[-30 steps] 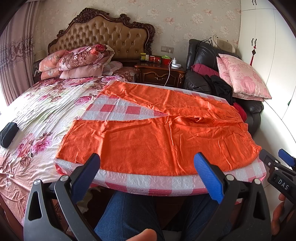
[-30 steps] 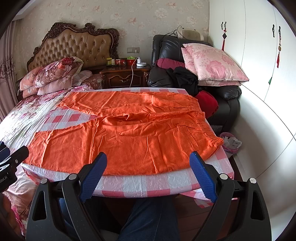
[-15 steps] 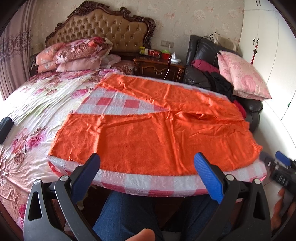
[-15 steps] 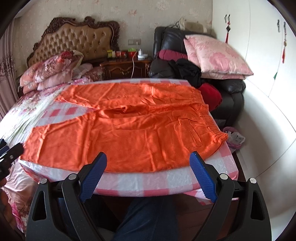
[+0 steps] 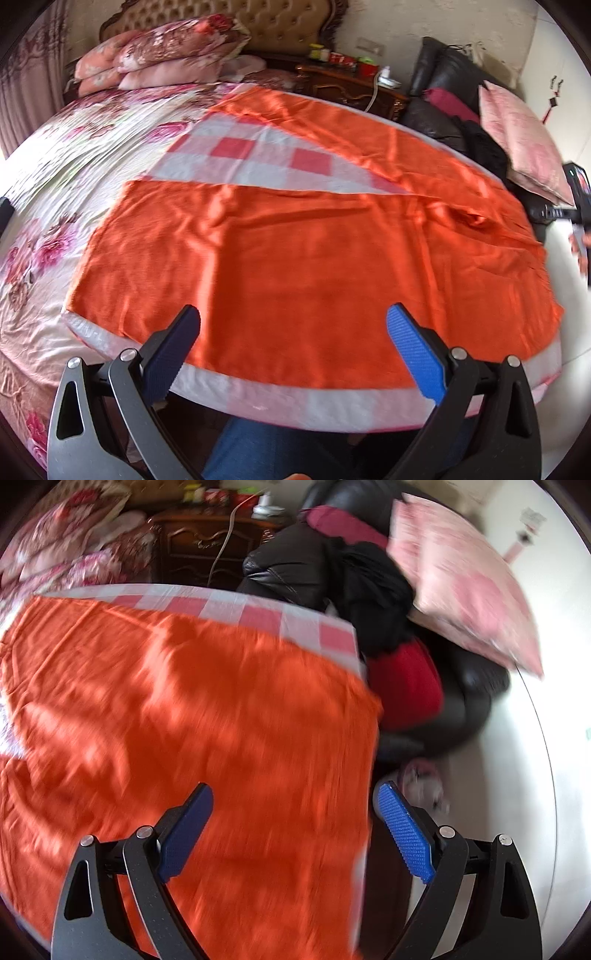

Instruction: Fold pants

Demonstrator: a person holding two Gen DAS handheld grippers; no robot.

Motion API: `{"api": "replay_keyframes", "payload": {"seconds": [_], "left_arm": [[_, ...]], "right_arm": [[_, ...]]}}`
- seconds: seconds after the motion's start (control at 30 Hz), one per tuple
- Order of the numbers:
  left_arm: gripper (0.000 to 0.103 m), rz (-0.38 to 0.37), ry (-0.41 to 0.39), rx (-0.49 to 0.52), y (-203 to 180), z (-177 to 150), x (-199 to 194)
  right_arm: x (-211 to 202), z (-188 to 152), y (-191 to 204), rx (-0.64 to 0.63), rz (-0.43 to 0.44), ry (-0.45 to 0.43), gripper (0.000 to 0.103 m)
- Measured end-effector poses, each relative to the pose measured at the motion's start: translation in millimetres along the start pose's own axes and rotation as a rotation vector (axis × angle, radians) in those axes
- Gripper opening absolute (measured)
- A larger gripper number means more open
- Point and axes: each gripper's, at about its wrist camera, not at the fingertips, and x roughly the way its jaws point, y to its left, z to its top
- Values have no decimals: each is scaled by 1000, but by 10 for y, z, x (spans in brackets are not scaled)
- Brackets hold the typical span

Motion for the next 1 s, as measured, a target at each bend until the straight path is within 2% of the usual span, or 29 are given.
{"api": "replay_keyframes", "payload": {"seconds": [0.13, 0.2, 0.33, 0.47, 0.5, 0.53, 0.57, 0.6, 0.63, 0.67, 0.73, 0.8, 0.93, 1.0], "left_arm": [[98, 32, 4, -5, 258, -19, 16], [98, 74, -10, -25, 435, -42, -32], [99, 214, -44, -95, 865, -66, -123], [99, 346, -78, -110, 1156, -5, -174], [99, 348, -92, -105, 1174, 36, -185], [99, 331, -120, -100, 1180, 97, -190], [99, 293, -141, -99, 1180, 166, -183], [99, 235, -135, -106, 1181, 273, -119], [99, 194, -116, -113, 1184, 362, -51], [99, 159, -98, -110, 1167, 487, 44], [99, 145, -83, -67, 1078, 759, 184], [99, 117, -73, -32, 960, 1141, 333], [98, 25, -84, -93, 832, 1859, 578], [98, -66, -55, -149, 808, 2316, 826]], "right_arm": [[497, 559, 17, -122, -51, 31, 88], [680, 738, 53, -186, -71, 38, 87], [984, 999, 103, -263, -106, 56, 87], [1197, 1115, 97, -260, -80, 54, 91], [1205, 1136, 85, -252, -64, 45, 91], [1223, 1157, 60, -242, -36, 42, 90], [1226, 1162, 38, -235, -9, 45, 84], [1218, 1163, 24, -229, 26, 49, 72], [1201, 1156, 1, -217, 135, 64, 40], [1179, 1143, 13, -214, 181, 77, 29], [1110, 1112, 115, -272, 125, 63, 13], [912, 1065, 145, -278, 138, 6, 10], [217, 916, 67, -201, 232, -173, 10], [-146, 742, 107, -220, 268, -242, 10]]}}
